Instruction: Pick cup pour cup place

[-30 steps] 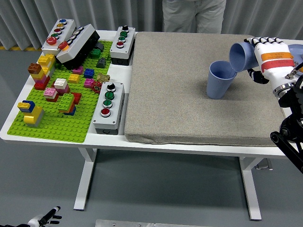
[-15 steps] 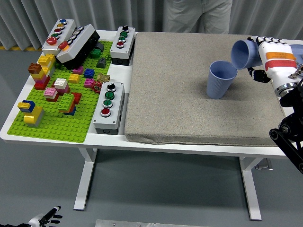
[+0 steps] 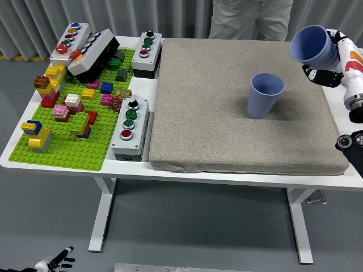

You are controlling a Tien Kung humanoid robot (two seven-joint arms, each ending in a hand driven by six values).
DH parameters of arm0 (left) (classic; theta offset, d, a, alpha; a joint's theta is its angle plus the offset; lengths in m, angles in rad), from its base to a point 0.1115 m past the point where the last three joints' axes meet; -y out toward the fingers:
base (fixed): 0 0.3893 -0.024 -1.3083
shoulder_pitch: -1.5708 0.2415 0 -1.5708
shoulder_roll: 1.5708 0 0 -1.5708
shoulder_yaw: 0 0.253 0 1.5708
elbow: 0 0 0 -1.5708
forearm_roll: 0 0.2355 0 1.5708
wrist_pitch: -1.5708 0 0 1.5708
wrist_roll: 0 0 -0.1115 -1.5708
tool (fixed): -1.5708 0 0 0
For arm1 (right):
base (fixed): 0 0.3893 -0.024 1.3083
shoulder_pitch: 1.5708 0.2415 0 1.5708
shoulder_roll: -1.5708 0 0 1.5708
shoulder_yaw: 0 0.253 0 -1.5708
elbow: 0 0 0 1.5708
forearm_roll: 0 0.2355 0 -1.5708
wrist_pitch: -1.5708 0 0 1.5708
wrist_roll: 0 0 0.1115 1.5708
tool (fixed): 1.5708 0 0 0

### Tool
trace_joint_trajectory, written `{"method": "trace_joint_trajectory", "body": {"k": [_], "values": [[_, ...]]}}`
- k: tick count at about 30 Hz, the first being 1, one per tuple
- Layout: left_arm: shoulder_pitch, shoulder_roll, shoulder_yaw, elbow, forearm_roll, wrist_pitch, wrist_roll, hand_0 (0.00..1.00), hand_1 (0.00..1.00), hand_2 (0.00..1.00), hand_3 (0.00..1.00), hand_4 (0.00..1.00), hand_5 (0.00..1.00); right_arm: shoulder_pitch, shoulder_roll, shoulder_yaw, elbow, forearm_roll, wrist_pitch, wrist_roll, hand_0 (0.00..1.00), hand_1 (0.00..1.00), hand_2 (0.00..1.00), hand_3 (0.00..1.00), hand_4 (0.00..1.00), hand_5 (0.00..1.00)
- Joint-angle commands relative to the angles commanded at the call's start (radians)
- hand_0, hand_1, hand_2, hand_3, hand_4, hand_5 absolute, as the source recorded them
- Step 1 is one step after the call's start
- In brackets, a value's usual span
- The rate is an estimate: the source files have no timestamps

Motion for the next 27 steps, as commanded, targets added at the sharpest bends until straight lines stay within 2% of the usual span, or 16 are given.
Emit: {"method": "trace_joint_trajectory", "body": {"k": [7, 10, 16, 19, 27], "values": [[0.002, -0.001, 0.004, 0.0, -0.003, 0.0, 0.0, 0.864, 0.831, 0.841, 0.756, 0.632, 0.985, -0.037, 0.026, 0.106, -0.018, 0.292, 0.076, 0.051, 0.775, 0.585, 0.509, 0.55, 0.603, 0.002], [0.004, -0.001, 0.007, 0.0, -0.005, 0.0, 0.0, 0.864, 0.831, 0.841, 0.756, 0.632, 0.985, -0.055, 0.038, 0.135, -0.026, 0.422, 0.094, 0.058, 0.775, 0.585, 0.509, 0.55, 0.603, 0.002], [0.007, -0.001, 0.022, 0.0, -0.014, -0.001, -0.001, 0.864, 0.831, 0.841, 0.756, 0.631, 0.984, -0.103, 0.078, 0.193, -0.057, 0.659, 0.102, 0.071, 0.775, 0.584, 0.514, 0.55, 0.604, 0.002], [0.007, -0.001, 0.029, 0.0, -0.018, -0.001, -0.002, 0.864, 0.831, 0.841, 0.756, 0.63, 0.985, -0.121, 0.091, 0.2, -0.081, 0.706, 0.107, 0.078, 0.775, 0.586, 0.515, 0.549, 0.605, 0.002], [0.004, 0.0, 0.035, 0.0, -0.023, -0.001, -0.005, 0.864, 0.83, 0.841, 0.756, 0.629, 0.983, -0.142, 0.104, 0.164, -0.111, 0.688, 0.095, 0.089, 0.776, 0.587, 0.514, 0.549, 0.605, 0.002]]}}
